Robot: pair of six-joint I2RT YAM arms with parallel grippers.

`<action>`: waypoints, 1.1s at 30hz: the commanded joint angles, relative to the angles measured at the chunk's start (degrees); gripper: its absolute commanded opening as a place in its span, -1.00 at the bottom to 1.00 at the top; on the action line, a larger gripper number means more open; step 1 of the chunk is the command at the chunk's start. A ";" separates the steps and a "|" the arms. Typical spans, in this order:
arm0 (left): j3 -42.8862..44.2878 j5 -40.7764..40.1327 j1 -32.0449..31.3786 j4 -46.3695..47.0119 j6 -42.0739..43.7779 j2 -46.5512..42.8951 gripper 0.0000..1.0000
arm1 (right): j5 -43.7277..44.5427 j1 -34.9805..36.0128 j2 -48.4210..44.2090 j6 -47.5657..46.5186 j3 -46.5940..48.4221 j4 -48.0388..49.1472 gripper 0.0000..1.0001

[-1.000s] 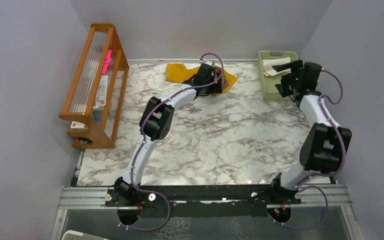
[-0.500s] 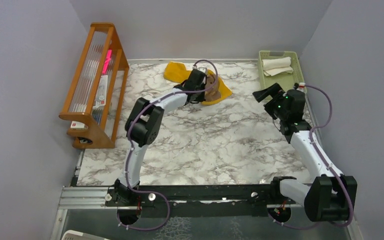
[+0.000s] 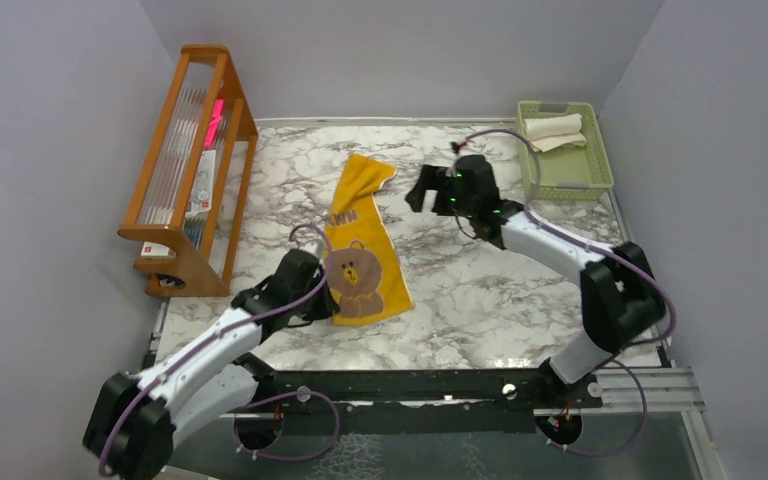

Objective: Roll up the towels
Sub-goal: Move the towel to the center of the board, then flatten out the towel at the center of the board.

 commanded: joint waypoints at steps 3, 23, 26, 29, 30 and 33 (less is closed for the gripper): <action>-6.88 -7.44 -0.04 -16.52 -6.11 -22.15 -1.00 | -0.89 8.97 20.88 -13.75 22.40 -0.77 0.91; 5.22 -12.32 0.49 -18.18 -6.11 -11.18 -1.00 | 3.91 7.22 45.20 -21.69 41.35 -9.79 -0.97; 9.19 -12.55 4.65 -17.37 -2.04 -8.13 -0.79 | -0.43 1.89 38.24 -17.25 29.93 -6.82 -0.99; 13.74 -8.07 12.67 -14.60 1.02 -3.21 -1.00 | -2.99 -4.68 28.44 -12.94 17.32 -5.51 -0.99; 15.95 -6.39 15.56 -13.97 4.40 -0.99 -1.00 | -3.09 -6.54 24.56 -11.69 13.34 -5.25 -0.99; 23.89 -7.71 19.53 -13.84 12.41 6.79 -1.00 | -1.32 -9.19 10.27 -7.76 0.53 -4.84 -0.99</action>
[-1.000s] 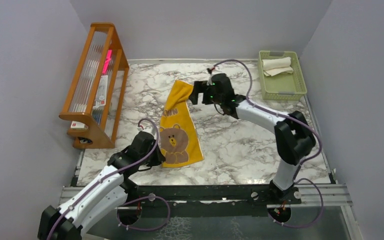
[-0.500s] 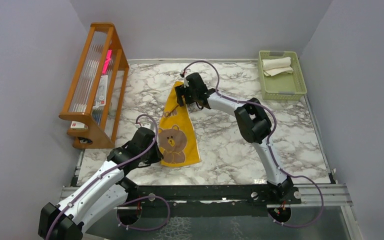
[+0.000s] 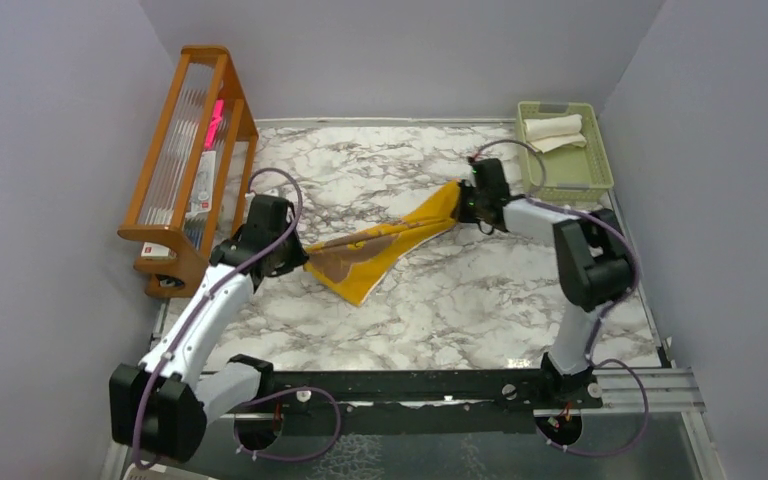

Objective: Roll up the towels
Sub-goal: Flatten out the towel at the center of the board.

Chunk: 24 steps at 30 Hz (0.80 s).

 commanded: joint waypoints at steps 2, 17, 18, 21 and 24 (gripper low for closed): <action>13.35 -1.88 5.05 2.49 15.63 11.47 -1.00 | -0.88 -3.34 -23.98 8.72 -21.75 -0.90 -0.99; 18.35 -4.06 4.92 1.51 29.29 23.99 -0.90 | -1.12 -2.86 -23.28 4.23 -19.74 -1.28 0.67; 17.98 -4.44 4.96 1.56 29.28 23.76 -0.90 | -1.87 -2.86 -22.31 4.18 -19.93 -0.64 0.61; 16.70 -5.41 4.92 1.59 29.29 23.25 -0.89 | -4.37 -2.86 -18.97 3.43 -19.28 -0.73 0.46; 15.95 -6.28 4.96 1.59 29.07 23.64 -0.89 | -5.90 -2.86 -16.29 2.67 -18.70 -1.24 0.42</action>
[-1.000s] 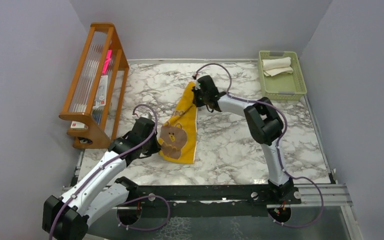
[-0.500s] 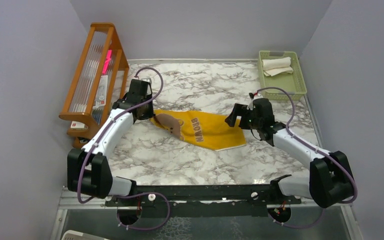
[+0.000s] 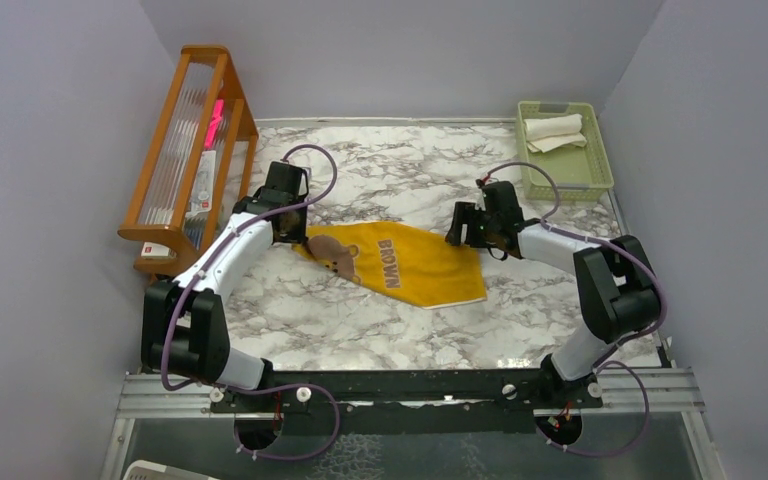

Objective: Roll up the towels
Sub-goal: Flatten out the towel at the center of the board.

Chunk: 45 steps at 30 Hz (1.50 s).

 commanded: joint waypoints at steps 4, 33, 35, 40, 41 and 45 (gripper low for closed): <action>-0.63 -3.67 0.23 -0.15 0.27 -0.64 -0.89 | -3.06 0.04 4.24 -3.33 1.69 -1.36 0.17; 32.51 -1.60 4.95 -8.04 -1.54 -20.22 -0.61 | -4.49 -0.26 -37.84 -4.61 13.89 -12.64 -0.99; 30.05 -0.52 4.97 -8.15 -1.96 -23.98 -0.46 | -4.31 -0.29 -41.22 -3.86 11.98 -14.27 -0.99; 27.91 -1.28 4.97 -9.21 0.45 -20.62 -0.40 | -1.81 -0.29 -39.47 -3.41 8.60 -13.09 -0.99; 28.24 -1.32 4.97 -9.00 0.75 -18.78 -0.40 | -1.65 -0.30 -37.67 -3.49 8.78 -11.97 -0.99; 33.17 -2.80 4.97 -7.73 2.57 -8.83 -0.45 | -1.21 -0.38 -27.49 -4.35 14.59 -9.26 -0.99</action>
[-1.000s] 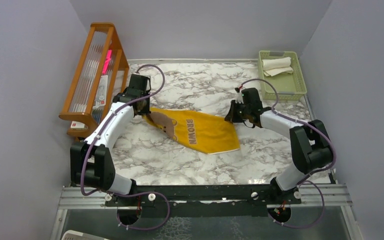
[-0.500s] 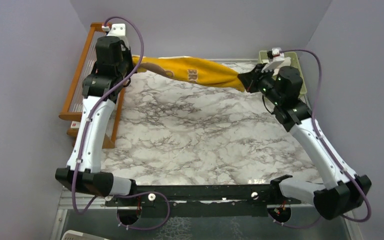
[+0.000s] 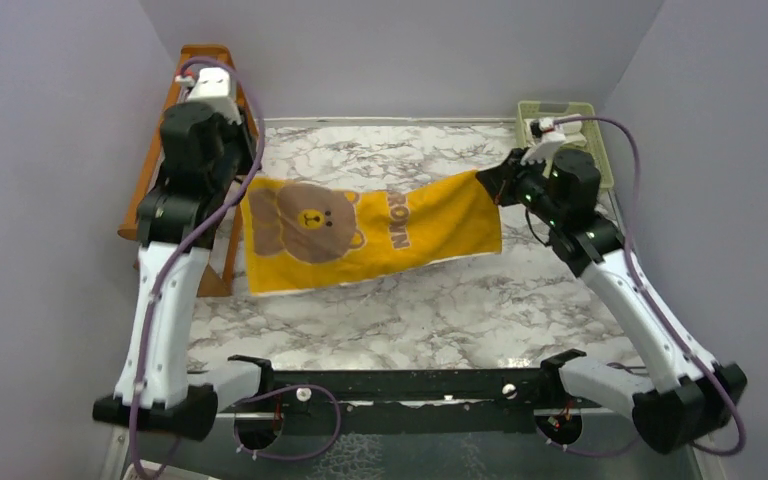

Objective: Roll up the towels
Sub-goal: Flatten out the towel at the center of the board.

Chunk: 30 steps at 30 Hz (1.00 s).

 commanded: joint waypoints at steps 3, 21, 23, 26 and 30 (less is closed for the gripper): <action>7.86 -1.47 0.21 -0.77 3.77 17.74 -0.50 | 1.99 -0.24 12.02 -0.82 8.42 1.08 -0.99; -44.03 9.10 -15.10 13.70 -23.74 7.44 -0.10 | 2.98 -0.24 -4.56 4.04 -22.57 -4.85 -0.99; -44.37 7.47 -19.26 17.03 -27.09 11.44 -0.03 | 3.46 -0.24 -3.43 3.59 -21.27 -4.55 -0.99; -42.79 6.65 -21.85 22.40 -29.31 18.03 0.08 | 3.24 -0.24 -0.76 2.76 -19.08 -4.56 -0.99; -39.01 6.67 -22.03 28.43 -29.05 25.99 0.16 | 3.16 -0.28 0.63 1.79 -18.52 -4.15 -0.99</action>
